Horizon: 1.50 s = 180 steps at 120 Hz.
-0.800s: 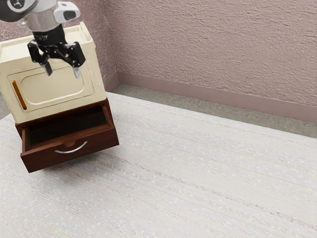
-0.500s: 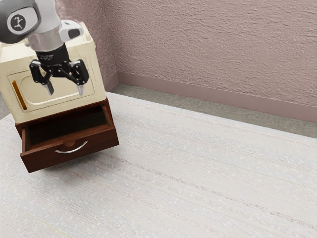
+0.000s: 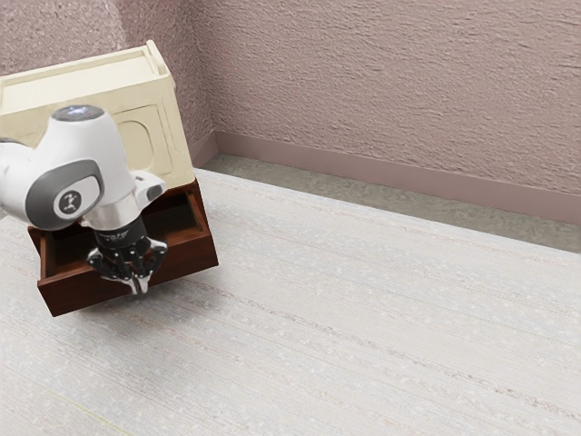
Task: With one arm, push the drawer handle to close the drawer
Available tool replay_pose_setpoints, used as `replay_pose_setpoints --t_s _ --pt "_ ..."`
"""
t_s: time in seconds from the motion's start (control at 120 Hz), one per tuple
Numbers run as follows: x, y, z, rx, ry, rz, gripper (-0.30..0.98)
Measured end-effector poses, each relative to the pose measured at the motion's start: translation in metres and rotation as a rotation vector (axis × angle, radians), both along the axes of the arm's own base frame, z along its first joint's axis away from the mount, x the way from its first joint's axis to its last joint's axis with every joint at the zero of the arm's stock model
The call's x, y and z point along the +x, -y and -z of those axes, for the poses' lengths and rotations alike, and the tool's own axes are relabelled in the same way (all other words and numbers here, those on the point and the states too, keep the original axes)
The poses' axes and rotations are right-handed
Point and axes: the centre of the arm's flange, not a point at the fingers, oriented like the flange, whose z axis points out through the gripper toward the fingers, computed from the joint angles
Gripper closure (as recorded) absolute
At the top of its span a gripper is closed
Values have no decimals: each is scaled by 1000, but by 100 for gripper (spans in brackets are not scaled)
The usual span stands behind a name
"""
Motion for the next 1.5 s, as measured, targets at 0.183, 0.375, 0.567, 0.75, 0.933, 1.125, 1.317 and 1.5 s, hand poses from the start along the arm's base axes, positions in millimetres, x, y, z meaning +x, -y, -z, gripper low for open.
replay_pose_setpoints --t_s 0.183,0.375,0.567,0.75,0.933,1.125,1.317,1.5 --pt "3 -2 25 44 63 -39 76" --pt "11 -2 33 62 117 -116 78" --pt "16 -12 34 49 155 -239 78" --pt "19 -24 38 50 164 -333 79" --pt "27 -32 41 76 171 -365 79" --pt "42 -44 39 88 183 -405 78" --pt "59 -67 36 103 193 -450 78" --pt "71 -84 32 111 204 -470 79"
